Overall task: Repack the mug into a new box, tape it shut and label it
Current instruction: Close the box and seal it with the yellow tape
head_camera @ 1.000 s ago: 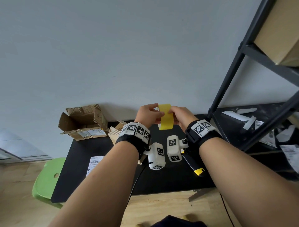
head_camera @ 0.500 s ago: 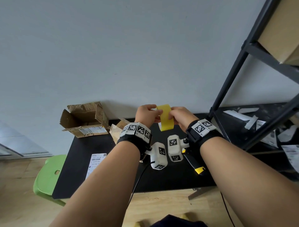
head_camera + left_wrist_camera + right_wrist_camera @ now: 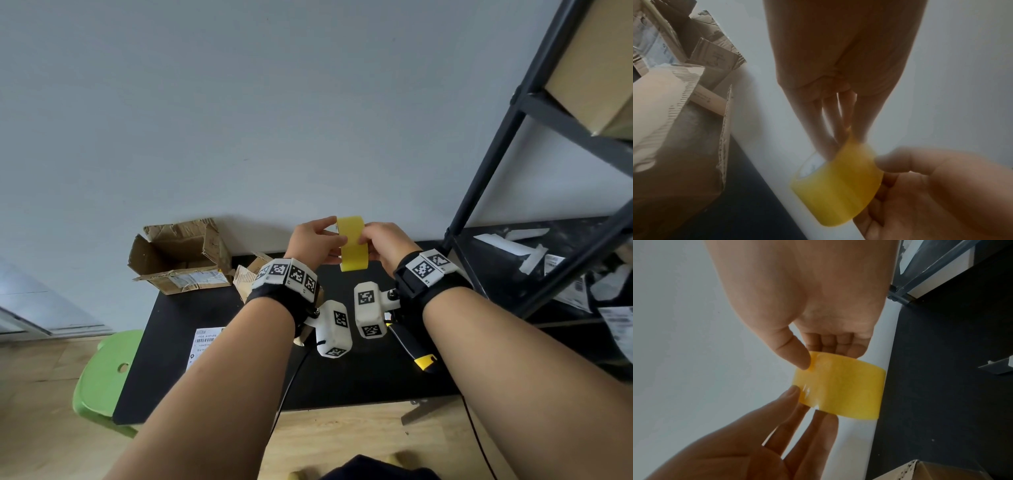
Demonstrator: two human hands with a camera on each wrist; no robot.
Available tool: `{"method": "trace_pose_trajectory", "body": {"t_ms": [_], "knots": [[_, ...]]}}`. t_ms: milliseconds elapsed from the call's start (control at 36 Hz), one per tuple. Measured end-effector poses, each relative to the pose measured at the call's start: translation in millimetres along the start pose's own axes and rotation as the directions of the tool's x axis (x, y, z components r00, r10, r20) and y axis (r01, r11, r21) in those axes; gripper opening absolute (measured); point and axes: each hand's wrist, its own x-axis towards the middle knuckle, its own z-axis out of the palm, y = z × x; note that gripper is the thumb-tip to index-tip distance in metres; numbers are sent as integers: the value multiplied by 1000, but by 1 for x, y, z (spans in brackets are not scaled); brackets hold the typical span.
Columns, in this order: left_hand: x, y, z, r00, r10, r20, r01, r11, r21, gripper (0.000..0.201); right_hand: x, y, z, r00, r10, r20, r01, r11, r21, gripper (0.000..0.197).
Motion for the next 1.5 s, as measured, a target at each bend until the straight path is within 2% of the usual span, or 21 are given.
{"method": "trace_pose_trajectory", "body": {"t_ms": [83,222,333,417,528,583,694,778,833,972,1194,1306,1500], "knots": [[3,-1,-1,1000,-21,-15,21,1000,-16,57,-4,0,1,1000,-17,17,18,998,-63,24],[6,-3,-2,999,-40,-29,39,998,-58,58,-2,1,2,999,-39,34,43,993,-112,27],[10,-4,-1,997,-38,-68,32,996,-87,56,8,8,-3,997,-59,57,66,991,-120,43],[13,-4,-3,993,-31,-113,20,995,-98,55,-1,3,-3,996,-53,75,61,992,-110,44],[17,-5,-4,990,-1,-139,-3,999,-35,50,-1,3,-3,994,-50,97,63,989,-137,42],[19,-5,-4,988,38,-149,-28,997,74,44,1,4,-3,994,-56,92,69,986,-151,42],[21,-5,-4,976,167,-143,-97,911,402,35,5,3,-4,996,-63,56,72,983,-166,45],[24,-8,-5,959,266,-102,-145,765,627,31,7,1,-5,998,-61,28,65,981,-183,49],[26,-10,-5,946,314,-80,-171,694,700,29,10,1,-4,998,-58,20,60,981,-186,51],[27,-10,0,918,395,-46,-220,601,769,23,20,5,-1,999,-37,15,39,987,-158,53],[30,-6,2,890,451,-57,-231,555,799,17,23,5,0,997,-64,31,68,989,-133,49],[31,-6,3,895,445,-32,-241,543,805,18,22,6,-2,996,-86,37,91,984,-156,40],[31,-7,4,931,366,23,-211,483,850,17,21,8,0,994,-98,49,107,968,-225,32]]}}
